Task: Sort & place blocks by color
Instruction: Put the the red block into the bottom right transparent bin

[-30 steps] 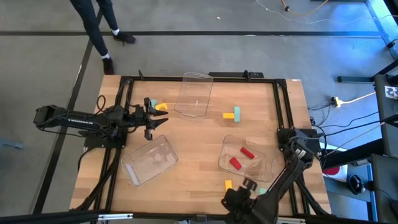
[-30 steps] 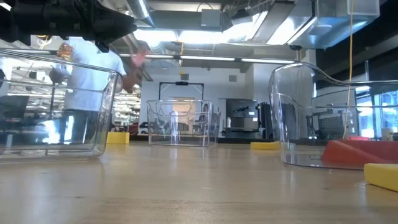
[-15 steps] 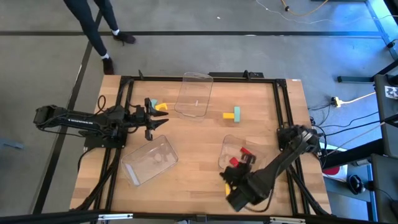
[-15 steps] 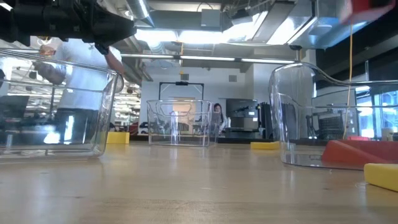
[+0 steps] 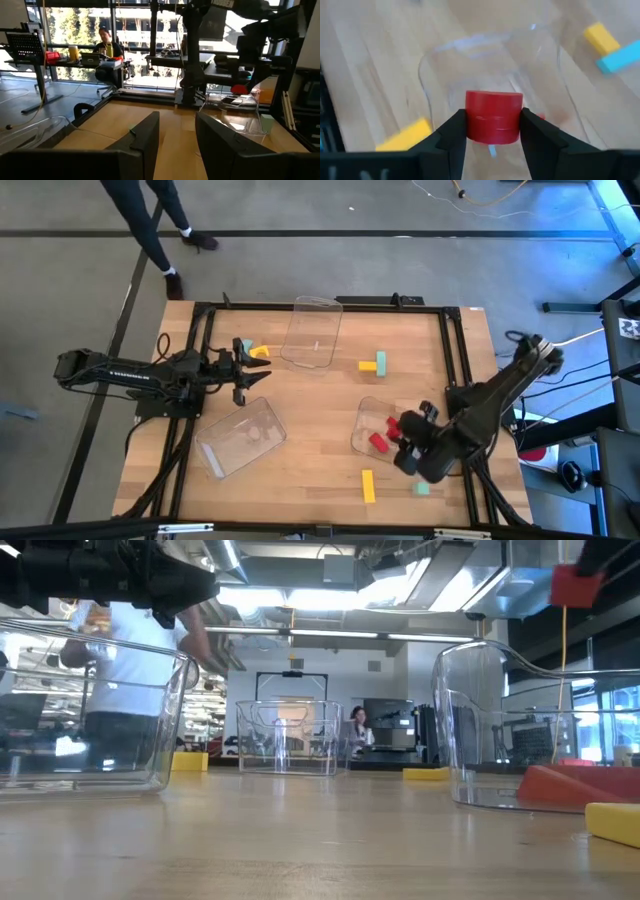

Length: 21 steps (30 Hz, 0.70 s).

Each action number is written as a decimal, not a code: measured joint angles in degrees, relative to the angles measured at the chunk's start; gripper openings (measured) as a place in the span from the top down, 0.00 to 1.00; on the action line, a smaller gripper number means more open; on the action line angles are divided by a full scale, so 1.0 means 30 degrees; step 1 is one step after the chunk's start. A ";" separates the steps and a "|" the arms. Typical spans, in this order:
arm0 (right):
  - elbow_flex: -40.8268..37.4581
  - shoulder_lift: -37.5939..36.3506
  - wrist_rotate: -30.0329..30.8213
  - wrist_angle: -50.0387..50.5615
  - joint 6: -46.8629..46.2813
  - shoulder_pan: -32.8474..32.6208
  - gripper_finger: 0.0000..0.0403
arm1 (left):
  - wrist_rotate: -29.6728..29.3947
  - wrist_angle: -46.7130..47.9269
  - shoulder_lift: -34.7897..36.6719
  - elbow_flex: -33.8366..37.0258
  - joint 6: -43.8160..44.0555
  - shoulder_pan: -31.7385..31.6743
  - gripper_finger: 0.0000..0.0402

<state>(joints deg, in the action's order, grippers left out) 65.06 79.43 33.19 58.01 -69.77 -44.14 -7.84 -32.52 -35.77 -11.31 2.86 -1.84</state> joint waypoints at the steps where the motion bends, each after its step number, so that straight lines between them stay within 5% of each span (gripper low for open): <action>1: -0.0969 -0.0609 0.0466 -0.1115 0.0386 -0.0006 0.62 | 0.0000 0.0004 0.0000 0.0000 -0.0003 0.0002 0.70; 11: -0.8825 -0.3460 0.1599 -1.4936 0.5367 0.0924 0.62 | -0.0058 -0.0011 -0.0003 0.0000 0.0001 0.0003 0.70; 21: -1.0552 -0.3488 0.0480 -1.7059 0.5640 0.2478 0.60 | -0.0058 -0.0018 0.0000 0.0000 -0.0003 -0.0003 0.70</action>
<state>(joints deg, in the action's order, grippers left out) 33.41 68.97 34.63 6.83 -52.85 -36.71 -8.01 -32.58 -35.77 -11.31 2.85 -1.85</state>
